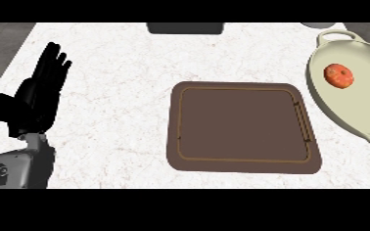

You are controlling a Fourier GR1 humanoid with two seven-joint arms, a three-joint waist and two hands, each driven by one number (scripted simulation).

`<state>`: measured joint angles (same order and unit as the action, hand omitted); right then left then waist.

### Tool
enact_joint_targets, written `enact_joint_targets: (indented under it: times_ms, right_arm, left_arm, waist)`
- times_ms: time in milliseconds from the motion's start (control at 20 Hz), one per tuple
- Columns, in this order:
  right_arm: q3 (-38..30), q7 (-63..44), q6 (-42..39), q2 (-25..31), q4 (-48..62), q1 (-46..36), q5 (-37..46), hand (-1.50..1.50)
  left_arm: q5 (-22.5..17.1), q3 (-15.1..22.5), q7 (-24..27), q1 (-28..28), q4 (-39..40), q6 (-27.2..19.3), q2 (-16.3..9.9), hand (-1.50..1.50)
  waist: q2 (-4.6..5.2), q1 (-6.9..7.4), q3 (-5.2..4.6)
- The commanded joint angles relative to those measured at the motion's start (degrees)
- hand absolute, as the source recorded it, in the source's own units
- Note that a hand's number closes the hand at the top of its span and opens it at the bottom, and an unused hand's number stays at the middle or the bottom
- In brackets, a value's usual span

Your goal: Pick the squash from the tray and place it in the pot

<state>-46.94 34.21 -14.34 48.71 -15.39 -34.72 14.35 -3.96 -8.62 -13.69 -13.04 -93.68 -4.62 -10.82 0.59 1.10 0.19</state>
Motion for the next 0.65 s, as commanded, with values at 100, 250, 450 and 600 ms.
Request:
enact_joint_targets:
  times_ms: [100, 250, 450, 600]
  right_arm:
    - [-0.7, 4.8, -6.1, 4.4, 2.8, 5.8, -1.8, -1.5]
    - [-0.1, 3.6, -6.9, 5.6, 3.6, 5.1, -1.7, -1.5]
    - [-0.5, 6.3, -10.4, 8.7, 4.5, 8.3, -2.1, -1.5]
    - [-0.1, 6.9, -9.2, 7.3, 4.7, 8.0, -2.0, -1.5]
  left_arm:
    - [1.3, 1.6, -0.9, 2.2, -2.0, -0.9, 1.4, 0.0]
    - [-0.4, -1.5, -0.3, -1.9, 2.2, 0.1, -0.9, 0.0]
    - [-0.6, -0.7, 0.3, -0.1, 1.0, 0.7, -0.2, 0.0]
    - [1.2, 0.8, 2.8, 2.1, 0.5, 0.0, 1.2, 0.0]
  waist:
    - [-0.1, 0.0, 0.04]
    - [0.05, 0.04, 0.05]
    - [0.1, 0.21, 0.14]
    - [0.13, 0.51, 0.15]
